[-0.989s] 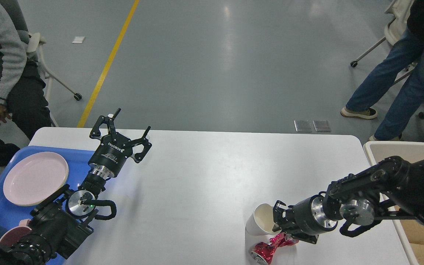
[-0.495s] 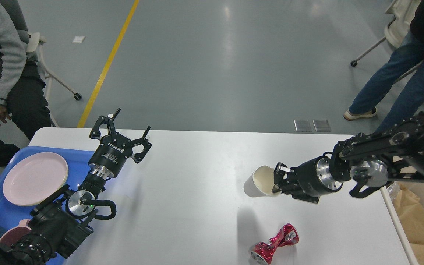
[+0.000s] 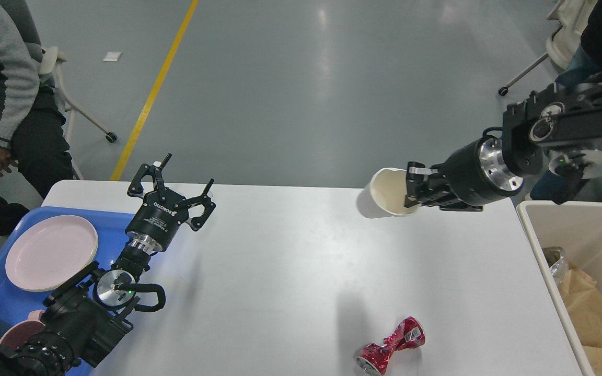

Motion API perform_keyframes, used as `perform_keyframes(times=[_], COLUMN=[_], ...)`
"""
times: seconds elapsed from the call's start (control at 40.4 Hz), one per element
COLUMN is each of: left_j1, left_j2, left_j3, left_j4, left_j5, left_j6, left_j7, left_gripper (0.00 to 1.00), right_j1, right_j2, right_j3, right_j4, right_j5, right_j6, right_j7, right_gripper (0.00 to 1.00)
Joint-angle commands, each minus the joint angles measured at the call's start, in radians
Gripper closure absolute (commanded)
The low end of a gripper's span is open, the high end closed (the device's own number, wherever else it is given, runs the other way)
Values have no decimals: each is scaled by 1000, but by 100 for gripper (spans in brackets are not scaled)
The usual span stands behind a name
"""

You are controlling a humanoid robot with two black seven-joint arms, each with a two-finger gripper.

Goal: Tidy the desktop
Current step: 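Lift the white paper cup and drop it into the white bin, then withdraw the right gripper from the white bin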

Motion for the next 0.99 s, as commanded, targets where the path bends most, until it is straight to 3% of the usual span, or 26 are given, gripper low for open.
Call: perform_keyframes(times=[0.0,0.272,0.47,0.668,0.791,0.816,0.841,0.865,0.964], left_j1=[1,-1,-1,-1,-1,-1,-1,-1,-1], left_j2=[0,1,1,1,1,1,1,1,1], left_j3=[1,1,0,0,1,0,0,1,0], left_j4=[0,1,1,1,1,1,1,1,0], left_j5=[0,0,0,0,0,0,0,0,0], left_j6=[1,1,1,1,0,1,1,1,1], left_j7=[0,0,0,0,0,0,0,0,0], left_gripper=[3,3,3,3,3,3,3,3,3], right_j1=[-179,-697,-1099,-1259,-1271,-1273,-1274,-1277,-1283], right_j2=[-45,-79,-70,-38,-32,-26,-23,-21,-19], right_j3=[-83,-46,167,218,219,218,216,215,207], right_j4=[-178,-824,-1215,-1421,-1441,-1441,-1441,-1439,-1439], right_j5=[-55,-39,-38,-38,3,34,37,39,37], right_j6=[-95,-159,-248,-265,-273,-278,-275,-273,-274], right_j7=[0,2,-19,-46,-59,-59,-59,-59,-59], right_gripper=[100,100,100,100,100,84,37,0,0])
